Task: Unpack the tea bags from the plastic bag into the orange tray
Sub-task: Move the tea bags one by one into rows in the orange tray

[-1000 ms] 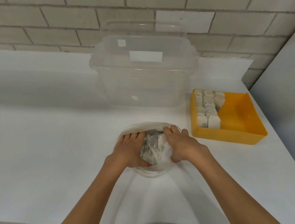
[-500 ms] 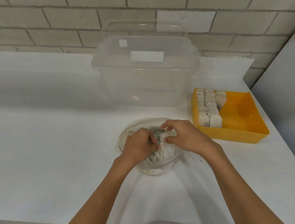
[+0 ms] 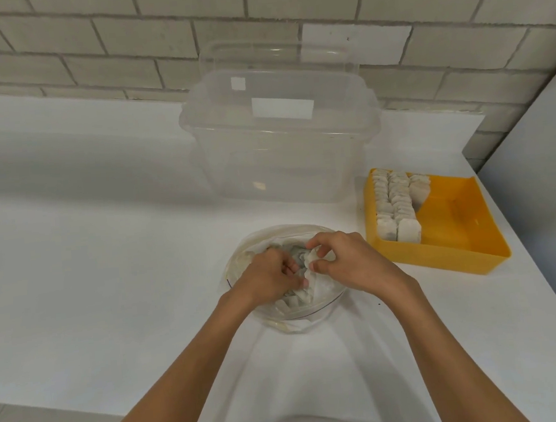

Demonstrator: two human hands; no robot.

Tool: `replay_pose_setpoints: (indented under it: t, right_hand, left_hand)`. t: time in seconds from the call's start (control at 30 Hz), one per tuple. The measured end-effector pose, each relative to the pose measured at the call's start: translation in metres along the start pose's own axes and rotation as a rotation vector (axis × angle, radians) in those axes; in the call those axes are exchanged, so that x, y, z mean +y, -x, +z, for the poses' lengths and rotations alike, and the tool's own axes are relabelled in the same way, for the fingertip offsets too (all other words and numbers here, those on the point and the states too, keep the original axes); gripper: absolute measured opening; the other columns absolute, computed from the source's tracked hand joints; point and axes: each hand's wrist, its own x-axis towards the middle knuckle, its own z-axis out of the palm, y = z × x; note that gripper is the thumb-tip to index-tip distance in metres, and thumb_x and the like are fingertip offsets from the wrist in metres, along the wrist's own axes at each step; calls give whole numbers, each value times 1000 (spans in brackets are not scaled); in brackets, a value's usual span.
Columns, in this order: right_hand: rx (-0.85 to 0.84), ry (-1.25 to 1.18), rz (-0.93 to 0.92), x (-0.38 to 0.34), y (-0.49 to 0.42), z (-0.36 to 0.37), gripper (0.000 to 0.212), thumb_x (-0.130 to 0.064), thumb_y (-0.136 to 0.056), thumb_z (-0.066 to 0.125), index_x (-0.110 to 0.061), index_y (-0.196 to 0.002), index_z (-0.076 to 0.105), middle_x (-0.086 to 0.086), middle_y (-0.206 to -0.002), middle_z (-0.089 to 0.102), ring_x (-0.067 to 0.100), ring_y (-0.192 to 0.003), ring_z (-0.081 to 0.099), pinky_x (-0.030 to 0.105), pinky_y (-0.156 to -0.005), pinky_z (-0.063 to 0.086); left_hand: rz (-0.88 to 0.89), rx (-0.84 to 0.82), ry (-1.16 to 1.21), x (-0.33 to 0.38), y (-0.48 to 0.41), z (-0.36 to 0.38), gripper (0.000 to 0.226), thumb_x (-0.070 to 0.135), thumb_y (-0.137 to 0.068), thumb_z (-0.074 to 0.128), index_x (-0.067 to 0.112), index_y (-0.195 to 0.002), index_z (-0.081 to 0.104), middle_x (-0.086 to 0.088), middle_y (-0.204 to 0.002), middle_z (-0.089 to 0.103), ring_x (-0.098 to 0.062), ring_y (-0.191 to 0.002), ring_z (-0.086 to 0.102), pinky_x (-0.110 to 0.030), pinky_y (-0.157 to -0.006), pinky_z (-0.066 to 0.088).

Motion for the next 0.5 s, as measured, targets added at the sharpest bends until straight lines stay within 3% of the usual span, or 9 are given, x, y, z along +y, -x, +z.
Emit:
replay_pose_setpoints:
  t: [0.13,0.27,0.4,0.5]
  right_hand:
    - [-4,-15,-1,4,1,0,35,-28,-89,63,-26,-123,59,-4,-112,62,16,-106,56,34,-90,47]
    - [14,-37,-2,8,2,-2,34,-26,-88,64,-25,-122,61,-4,-110,64,13,-101,57,25,-82,46]
    - [63,-189,-24,9,4,-4,25,-27,-88,65,-27,-114,65,-6,-100,66,2,-83,56,11,-66,39]
    - [106,-380,-21,4,4,-5,21,-33,-89,65,-26,-108,68,-6,-91,69,5,-79,63,16,-71,44]
  left_hand:
    - [6,-36,50,6,10,-6,20,16,-79,77,15,-83,57,1,-75,56,-8,-62,53,-15,-56,46]
    - [9,23,157,10,23,-23,19,17,-78,78,13,-85,61,0,-75,58,-11,-67,55,-22,-61,47]
    - [0,86,384,14,40,-37,21,19,-76,80,11,-87,64,0,-73,64,-7,-62,60,-17,-62,48]
    - [-16,127,614,13,47,-39,26,17,-78,77,10,-98,63,-3,-80,67,-10,-64,60,-18,-65,52]
